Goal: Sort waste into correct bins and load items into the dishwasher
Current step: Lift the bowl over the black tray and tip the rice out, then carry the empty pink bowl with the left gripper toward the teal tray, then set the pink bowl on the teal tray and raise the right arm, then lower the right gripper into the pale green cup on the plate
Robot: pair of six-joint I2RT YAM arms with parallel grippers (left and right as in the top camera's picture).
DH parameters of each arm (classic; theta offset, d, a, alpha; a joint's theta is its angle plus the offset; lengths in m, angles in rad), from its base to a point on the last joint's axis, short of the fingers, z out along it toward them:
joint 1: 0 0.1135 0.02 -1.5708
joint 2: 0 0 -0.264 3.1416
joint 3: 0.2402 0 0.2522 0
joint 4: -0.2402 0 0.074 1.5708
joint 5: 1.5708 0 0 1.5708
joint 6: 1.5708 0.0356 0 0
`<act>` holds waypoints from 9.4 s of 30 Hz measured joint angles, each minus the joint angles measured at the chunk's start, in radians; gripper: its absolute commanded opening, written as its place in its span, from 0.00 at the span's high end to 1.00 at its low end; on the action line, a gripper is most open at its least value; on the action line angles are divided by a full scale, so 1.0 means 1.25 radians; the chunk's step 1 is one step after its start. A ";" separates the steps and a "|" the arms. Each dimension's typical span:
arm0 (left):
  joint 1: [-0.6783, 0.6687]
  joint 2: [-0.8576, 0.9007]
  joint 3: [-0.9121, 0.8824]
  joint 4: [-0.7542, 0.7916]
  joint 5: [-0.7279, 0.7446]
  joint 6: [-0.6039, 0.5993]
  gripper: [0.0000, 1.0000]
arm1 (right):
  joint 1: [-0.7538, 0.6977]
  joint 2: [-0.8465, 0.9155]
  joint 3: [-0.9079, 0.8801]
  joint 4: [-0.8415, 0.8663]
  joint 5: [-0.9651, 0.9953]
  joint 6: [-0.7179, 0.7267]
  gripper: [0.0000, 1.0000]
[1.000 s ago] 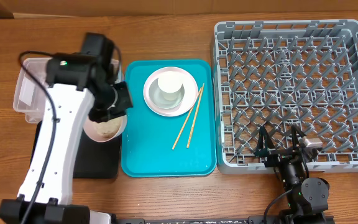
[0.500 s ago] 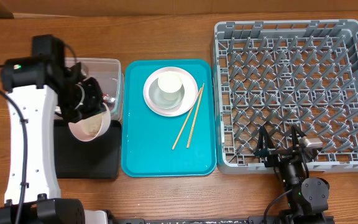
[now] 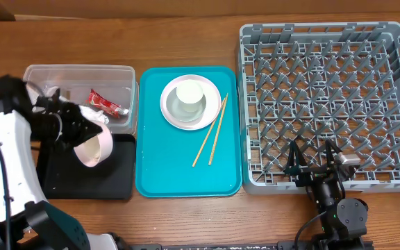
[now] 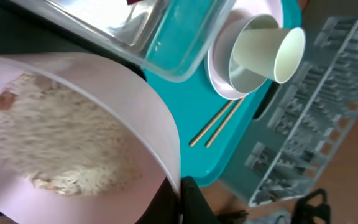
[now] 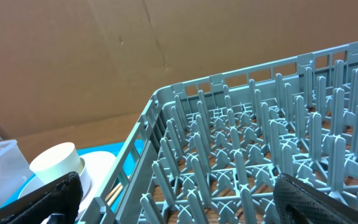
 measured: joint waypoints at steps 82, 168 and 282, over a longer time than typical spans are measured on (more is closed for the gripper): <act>0.412 -0.001 -0.301 0.025 0.657 0.467 0.95 | 0.000 0.000 0.000 0.000 0.000 0.000 0.00; -0.779 -0.015 -0.258 0.406 -0.585 -0.387 0.90 | 0.000 1.076 1.017 -0.585 -0.380 0.064 0.35; -0.323 -0.018 0.287 0.201 -0.440 -0.372 0.00 | 0.415 1.711 1.420 -0.541 -0.077 -0.181 0.85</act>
